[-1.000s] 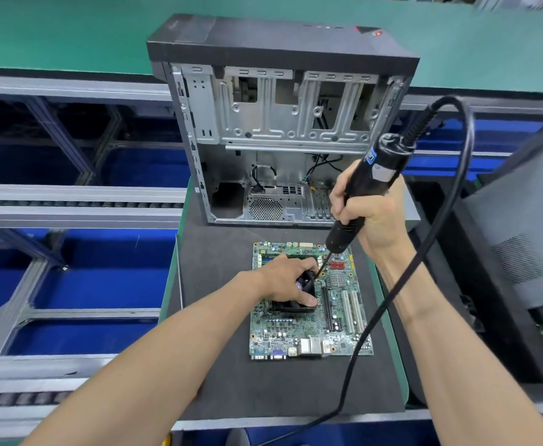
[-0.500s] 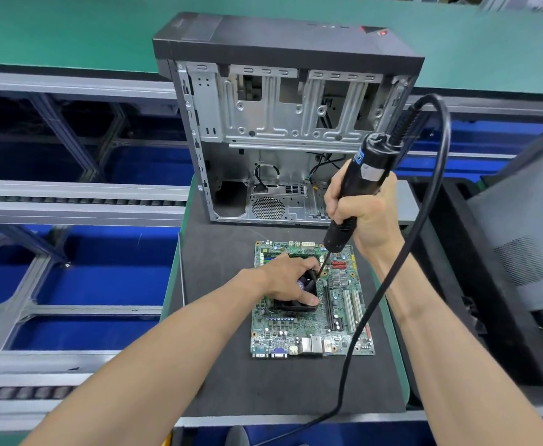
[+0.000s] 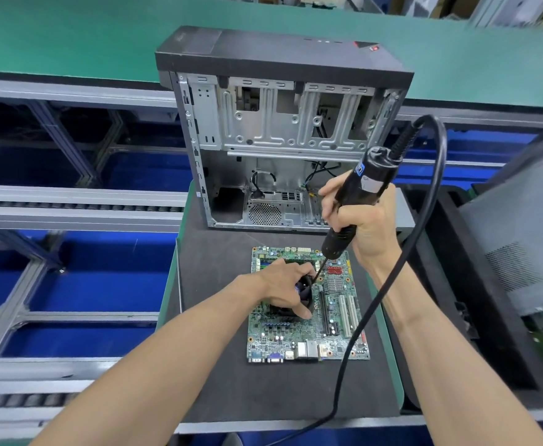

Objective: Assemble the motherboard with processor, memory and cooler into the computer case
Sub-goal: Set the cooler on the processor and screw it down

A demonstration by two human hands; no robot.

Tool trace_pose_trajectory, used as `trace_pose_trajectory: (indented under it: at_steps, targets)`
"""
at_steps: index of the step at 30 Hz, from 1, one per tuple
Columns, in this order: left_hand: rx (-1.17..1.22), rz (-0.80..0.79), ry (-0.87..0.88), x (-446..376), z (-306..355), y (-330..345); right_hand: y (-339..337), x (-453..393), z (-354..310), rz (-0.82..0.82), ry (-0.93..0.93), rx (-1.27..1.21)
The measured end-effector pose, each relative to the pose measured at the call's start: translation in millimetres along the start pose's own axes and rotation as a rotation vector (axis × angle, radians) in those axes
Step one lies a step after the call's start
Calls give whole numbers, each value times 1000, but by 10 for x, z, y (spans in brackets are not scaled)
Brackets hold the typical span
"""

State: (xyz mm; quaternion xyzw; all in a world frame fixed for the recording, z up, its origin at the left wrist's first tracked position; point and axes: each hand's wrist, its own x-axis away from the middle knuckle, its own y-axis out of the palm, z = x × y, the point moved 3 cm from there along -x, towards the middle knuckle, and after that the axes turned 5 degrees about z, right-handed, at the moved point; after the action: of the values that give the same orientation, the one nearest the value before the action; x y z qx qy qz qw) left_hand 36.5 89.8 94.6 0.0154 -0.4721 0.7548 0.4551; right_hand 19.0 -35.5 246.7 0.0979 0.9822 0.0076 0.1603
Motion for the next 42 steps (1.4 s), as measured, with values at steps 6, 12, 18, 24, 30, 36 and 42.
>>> trace_pose_trajectory:
  at_steps: [6,12,18,24,30,36,42]
  targets:
    - [75,51,17,-15,3,25,-201,191,-121,89,-54,-165]
    - [93,63,19,-46,-18,55,-186,392,-174,93,-14,-173]
    - [104,63,18,-62,-48,73,-193,429,-182,108,-5,-173]
    - [104,62,38,-75,-65,73,-182,440,-151,143,9,-159]
    - [95,60,50,-82,-75,69,-132,443,-136,107,-12,-85]
    - [64,62,59,-78,-52,71,-105,405,-89,-178,64,-98]
    - [42,72,65,-57,-29,55,-43,393,-78,-156,20,-81]
